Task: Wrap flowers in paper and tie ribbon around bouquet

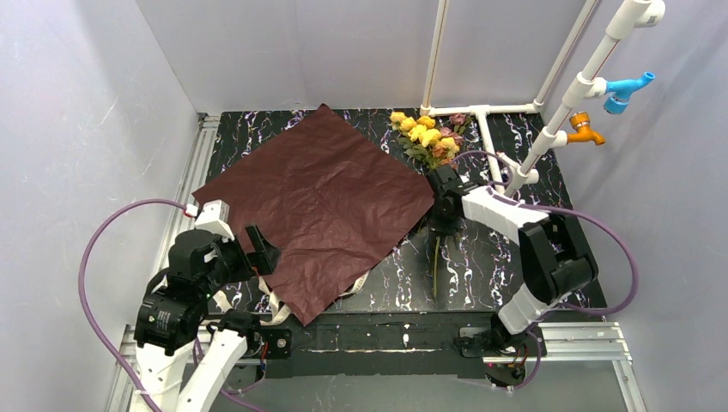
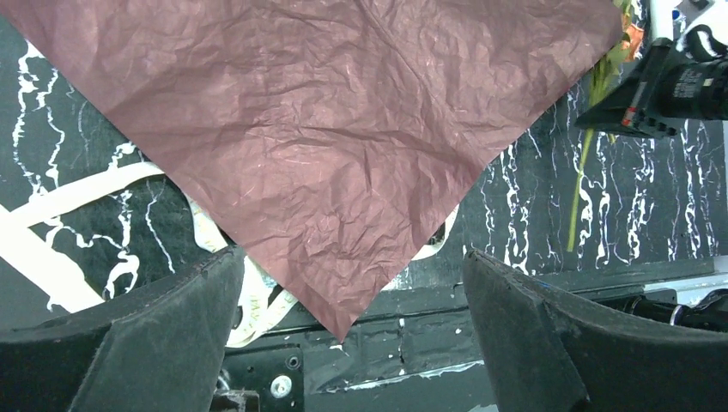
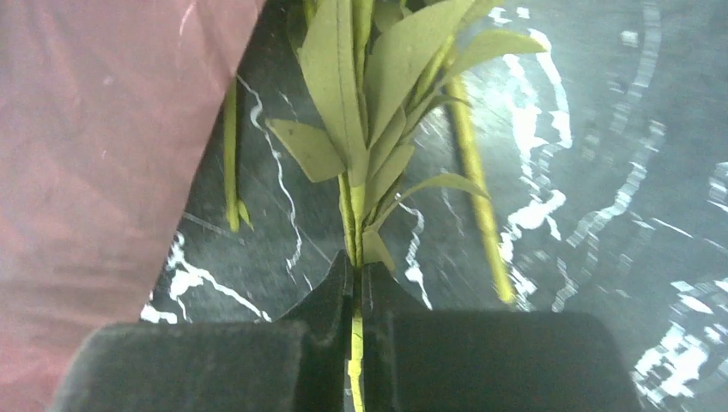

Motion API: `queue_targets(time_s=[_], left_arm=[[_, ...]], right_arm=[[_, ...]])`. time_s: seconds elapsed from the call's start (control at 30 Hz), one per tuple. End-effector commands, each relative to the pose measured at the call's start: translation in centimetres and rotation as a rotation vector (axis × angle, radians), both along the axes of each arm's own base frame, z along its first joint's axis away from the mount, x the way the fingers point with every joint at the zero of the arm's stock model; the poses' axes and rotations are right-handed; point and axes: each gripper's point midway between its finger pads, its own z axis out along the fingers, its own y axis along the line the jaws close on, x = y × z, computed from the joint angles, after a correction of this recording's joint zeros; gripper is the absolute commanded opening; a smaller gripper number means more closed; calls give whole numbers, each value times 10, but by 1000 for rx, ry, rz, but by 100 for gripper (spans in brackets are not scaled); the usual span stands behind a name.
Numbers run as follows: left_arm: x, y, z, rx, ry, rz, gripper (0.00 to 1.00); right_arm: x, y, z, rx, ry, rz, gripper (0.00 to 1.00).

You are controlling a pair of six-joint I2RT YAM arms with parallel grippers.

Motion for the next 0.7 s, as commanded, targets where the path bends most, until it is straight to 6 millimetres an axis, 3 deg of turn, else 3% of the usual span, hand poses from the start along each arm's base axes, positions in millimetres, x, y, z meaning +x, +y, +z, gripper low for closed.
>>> queue_targets(time_s=[0.0, 0.13, 0.2, 0.23, 0.33, 0.43, 0.6, 0.67], left_arm=[[7, -15, -12, -69, -12, -39, 98], [9, -17, -17, -89, -19, -34, 98], [9, -15, -17, -86, -32, -17, 98], [10, -15, -18, -86, -31, -17, 98], [11, -14, -20, -82, -19, -13, 98], [12, -13, -21, -79, -14, -6, 98], [12, -15, -25, -80, 11, -13, 97], [12, -16, -27, -80, 19, -13, 97]], right_arm=[[14, -30, 88, -114, -171, -21, 1], [20, -43, 171, -138, -311, -15, 1], [22, -36, 200, -97, -353, 6, 1], [26, -23, 211, -39, -367, 48, 1], [39, 33, 227, 164, -374, 204, 1], [60, 89, 229, 226, -367, 293, 1], [112, 190, 225, 291, -382, 349, 1], [138, 226, 213, 369, -375, 323, 1]])
